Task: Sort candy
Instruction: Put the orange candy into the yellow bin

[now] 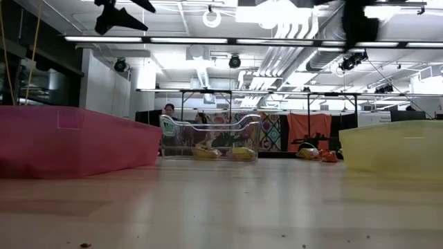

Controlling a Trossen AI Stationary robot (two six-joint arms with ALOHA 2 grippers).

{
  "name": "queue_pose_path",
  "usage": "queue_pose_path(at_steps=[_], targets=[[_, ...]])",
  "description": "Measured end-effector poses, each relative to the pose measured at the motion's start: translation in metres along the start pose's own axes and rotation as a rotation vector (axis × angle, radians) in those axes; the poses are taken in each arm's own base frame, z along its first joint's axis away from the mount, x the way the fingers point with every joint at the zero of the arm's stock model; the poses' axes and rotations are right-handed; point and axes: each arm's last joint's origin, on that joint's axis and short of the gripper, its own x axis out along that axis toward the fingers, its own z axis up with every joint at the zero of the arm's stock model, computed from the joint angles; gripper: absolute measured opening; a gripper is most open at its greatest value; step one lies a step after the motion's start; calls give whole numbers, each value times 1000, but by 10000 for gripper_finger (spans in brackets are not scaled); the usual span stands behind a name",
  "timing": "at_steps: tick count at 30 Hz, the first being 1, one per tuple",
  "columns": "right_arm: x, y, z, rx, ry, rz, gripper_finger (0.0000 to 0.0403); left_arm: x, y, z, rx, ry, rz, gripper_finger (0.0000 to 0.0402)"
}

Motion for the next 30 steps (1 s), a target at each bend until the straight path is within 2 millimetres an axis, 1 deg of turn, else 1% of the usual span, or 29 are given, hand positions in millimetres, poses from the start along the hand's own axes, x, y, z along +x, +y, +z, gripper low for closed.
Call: queue_pose_path(at_steps=[2, 4, 8, 11, 14, 17, 20, 27, 30], targets=[[2, 7, -31, 71, 58, 16, 225, 1, -2, -2, -29, -11, 25, 216], [4, 11, -59, 190, 131, 15, 225, 3, -4, -3, -51, -17, 42, 216], [15, 17, -107, 419, 286, -50, 225, 8, -7, -6, -73, -6, 55, 216], [24, 17, -136, 577, 320, -150, 225, 14, -9, -8, -62, 16, 60, 216], [33, 13, -157, 692, 327, -246, 225, 20, -11, -10, -55, 34, 67, 216], [42, 10, -171, 752, 322, -324, 225, 25, -11, -12, -49, 52, 75, 216], [50, 8, -178, 765, 311, -376, 225, 30, -12, -13, -33, 70, 77, 216], [73, 6, -182, 762, 287, -475, 225, 32, -13, -15, -7, 98, 51, 216], [83, 6, -186, 766, 314, -522, 225, 29, -13, -14, 4, 98, 33, 216]])
